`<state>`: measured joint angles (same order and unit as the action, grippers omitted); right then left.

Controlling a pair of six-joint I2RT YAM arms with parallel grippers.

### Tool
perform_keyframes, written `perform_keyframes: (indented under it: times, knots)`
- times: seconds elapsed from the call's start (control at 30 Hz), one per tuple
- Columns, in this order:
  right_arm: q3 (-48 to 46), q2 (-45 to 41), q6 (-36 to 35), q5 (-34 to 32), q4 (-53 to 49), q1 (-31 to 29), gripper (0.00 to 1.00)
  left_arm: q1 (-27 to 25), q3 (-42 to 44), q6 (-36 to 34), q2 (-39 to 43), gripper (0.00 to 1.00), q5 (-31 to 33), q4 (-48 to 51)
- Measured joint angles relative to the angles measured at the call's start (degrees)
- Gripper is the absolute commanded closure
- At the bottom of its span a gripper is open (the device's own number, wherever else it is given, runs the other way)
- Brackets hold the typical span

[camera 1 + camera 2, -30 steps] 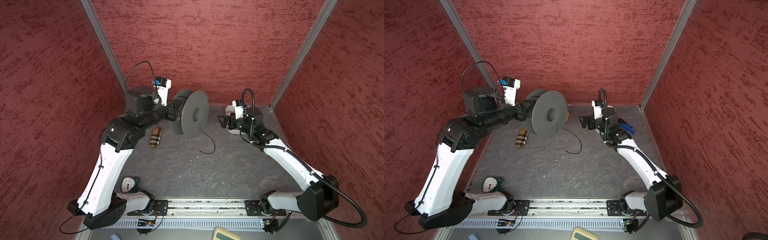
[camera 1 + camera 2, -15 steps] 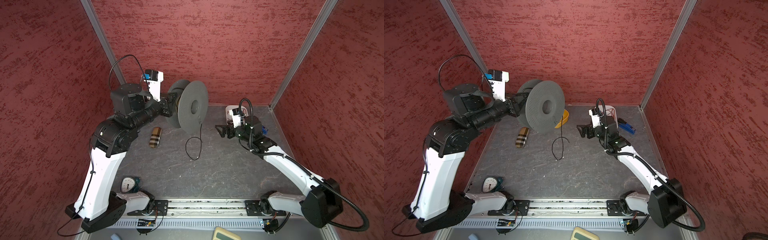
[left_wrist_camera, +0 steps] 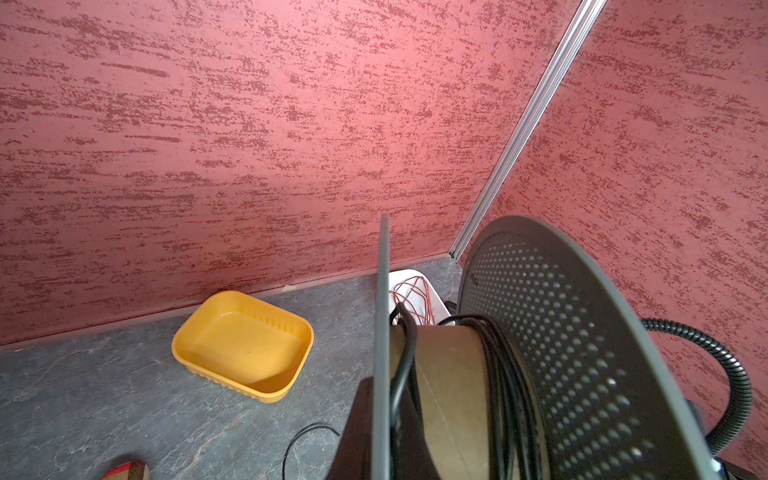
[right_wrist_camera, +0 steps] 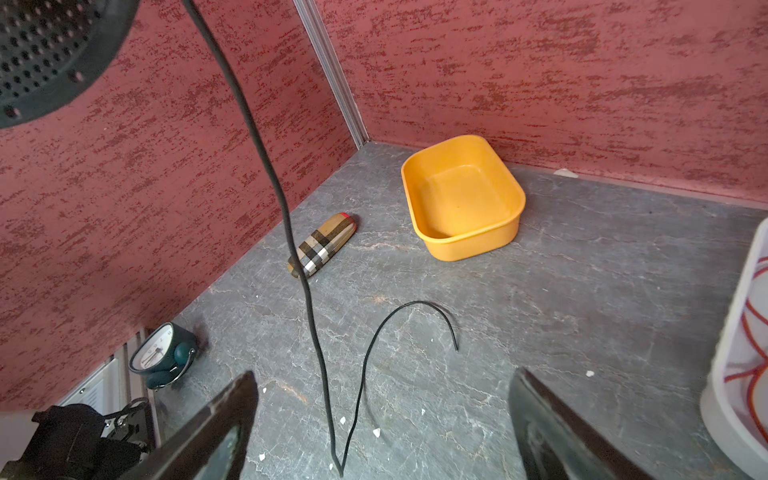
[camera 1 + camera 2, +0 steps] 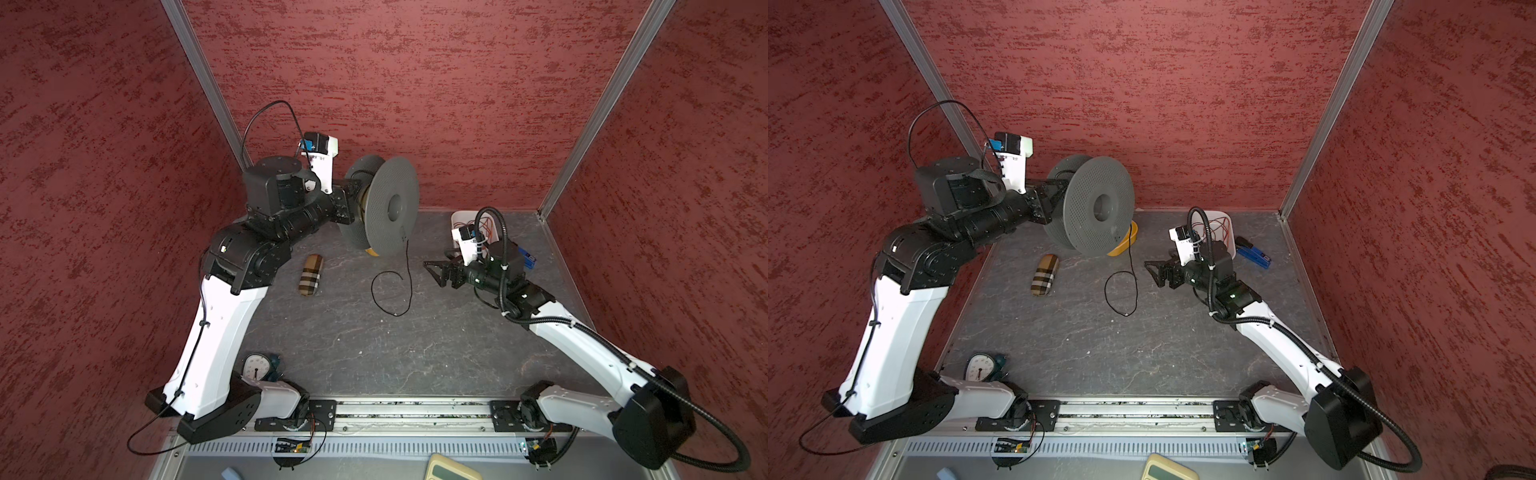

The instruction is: Wrap the cables

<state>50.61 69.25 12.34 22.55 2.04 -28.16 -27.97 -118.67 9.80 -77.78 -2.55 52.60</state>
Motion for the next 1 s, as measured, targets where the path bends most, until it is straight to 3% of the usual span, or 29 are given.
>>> perform_keyframes:
  times: [0.2,0.67,0.73,0.9,1.0]
  knots:
    - [1.33,8.61,2.08,5.7,3.19,-0.44,0.22,-0.07,0.13,0.26,-0.02,1.0,1.49,-0.39]
    - [3.41,17.88,6.49,12.35,10.21,-3.61,0.38,-0.07,0.55,1.2,-1.03,1.0,4.59,-0.79]
    - [4.02,19.65,6.97,12.79,10.4,-3.98,0.47,-0.07,0.52,1.44,-1.38,1.0,5.11,-0.79]
    - [5.75,21.38,6.16,11.47,9.2,-5.88,0.82,0.15,-2.38,3.39,-3.89,1.0,9.6,1.68]
    - [7.19,21.38,5.11,10.27,8.52,-7.69,0.96,1.31,-3.5,5.62,-5.07,1.0,11.96,3.63]
